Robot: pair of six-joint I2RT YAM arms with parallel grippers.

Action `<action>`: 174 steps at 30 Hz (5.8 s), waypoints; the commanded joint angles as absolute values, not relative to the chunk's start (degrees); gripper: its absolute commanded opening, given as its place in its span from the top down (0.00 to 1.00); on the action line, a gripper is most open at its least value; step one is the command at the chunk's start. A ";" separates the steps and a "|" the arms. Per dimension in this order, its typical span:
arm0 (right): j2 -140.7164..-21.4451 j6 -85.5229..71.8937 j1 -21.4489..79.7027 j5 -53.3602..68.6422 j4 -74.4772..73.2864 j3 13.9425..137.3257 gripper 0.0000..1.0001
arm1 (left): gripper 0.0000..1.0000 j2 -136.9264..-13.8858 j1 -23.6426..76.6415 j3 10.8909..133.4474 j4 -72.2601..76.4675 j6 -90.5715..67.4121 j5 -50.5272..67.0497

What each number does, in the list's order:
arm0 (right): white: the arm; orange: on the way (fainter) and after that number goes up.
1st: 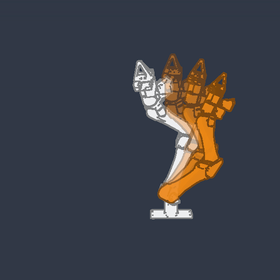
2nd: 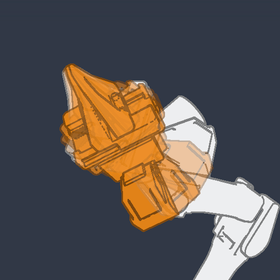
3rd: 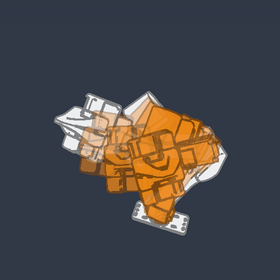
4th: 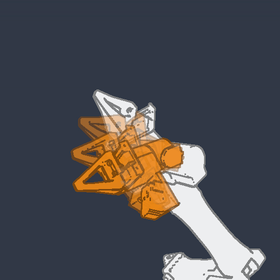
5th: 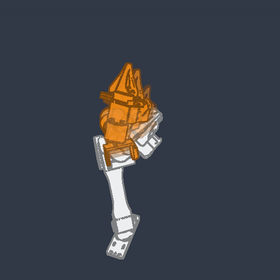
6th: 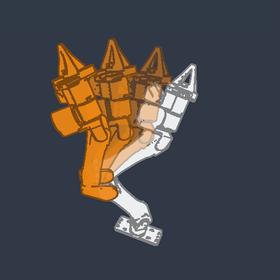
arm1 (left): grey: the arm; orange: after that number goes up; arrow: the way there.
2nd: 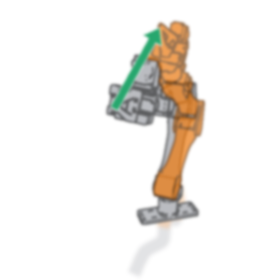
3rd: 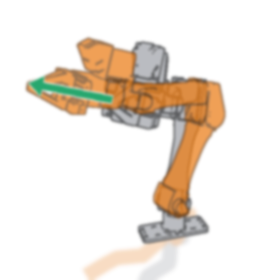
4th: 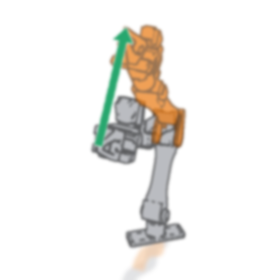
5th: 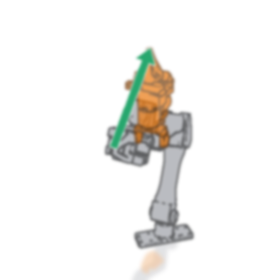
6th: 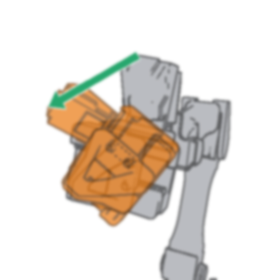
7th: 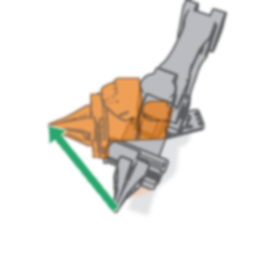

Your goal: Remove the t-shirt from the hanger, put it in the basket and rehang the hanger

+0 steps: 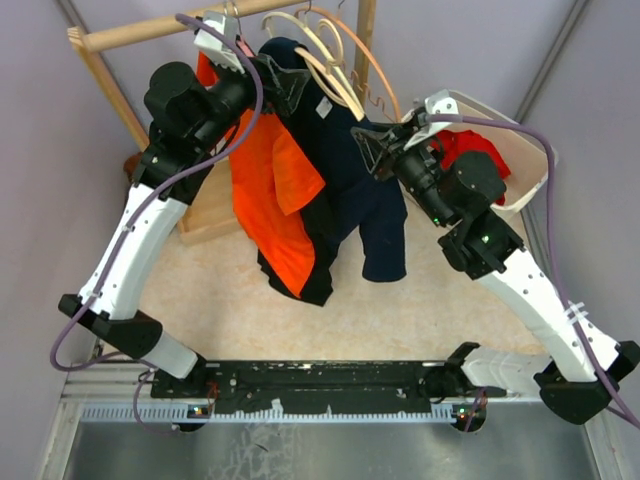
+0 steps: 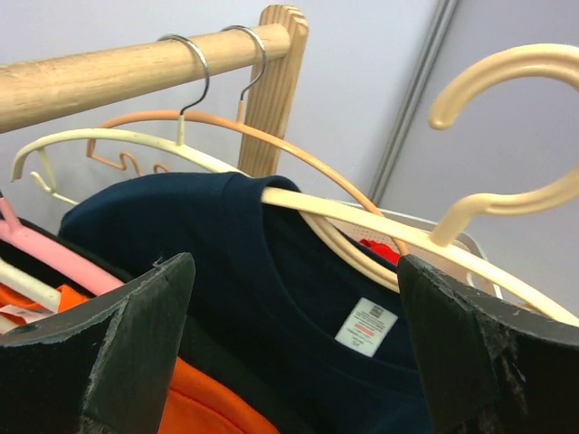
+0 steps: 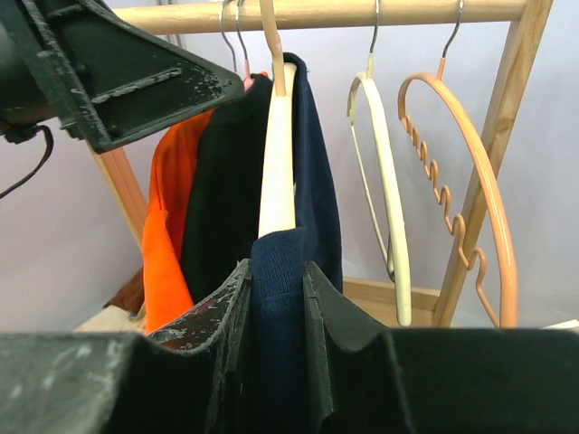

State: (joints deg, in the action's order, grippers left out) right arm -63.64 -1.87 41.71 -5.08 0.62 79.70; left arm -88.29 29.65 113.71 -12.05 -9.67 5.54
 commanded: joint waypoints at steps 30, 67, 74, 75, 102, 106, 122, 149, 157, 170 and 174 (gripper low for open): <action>-53.53 -1.48 42.39 -3.39 6.86 76.37 1.00 | 0.70 -94.70 33.40 119.14 -11.77 -6.59 -2.12; -59.52 0.87 42.36 -10.83 9.15 76.45 1.00 | 0.19 -87.64 41.92 118.19 -17.58 0.43 3.81; -59.55 0.88 42.36 -9.71 9.11 76.55 1.00 | 0.19 -83.78 41.92 109.75 -2.61 2.30 8.14; -59.58 0.88 42.37 -9.57 9.14 76.53 1.00 | 0.20 -84.07 41.92 109.94 -1.68 2.41 9.08; -59.39 -1.39 42.36 -6.17 9.03 75.29 1.00 | 0.26 -92.99 41.92 114.63 7.75 3.08 16.88; -59.03 -1.65 42.36 -6.24 9.23 74.65 1.00 | 0.30 -93.63 41.92 114.65 8.28 3.07 19.11; -58.34 -1.64 42.37 -6.43 9.45 74.34 1.00 | 0.69 -95.19 41.92 116.79 8.02 1.69 19.10; -50.49 -1.33 42.36 -6.08 -4.34 72.07 0.38 | 1.00 -100.18 41.92 127.16 2.98 4.54 -2.72; -47.30 -3.38 42.37 -8.13 -8.64 67.64 0.37 | 1.00 -101.11 41.92 131.11 0.75 5.23 -4.57; -43.43 -6.54 42.36 -11.32 -13.92 60.94 0.57 | 1.00 -99.13 41.85 131.48 -0.11 5.19 -5.65; -41.90 -7.71 42.36 -11.55 -14.56 59.43 0.85 | 1.00 -98.93 41.84 131.97 -0.24 5.07 -5.76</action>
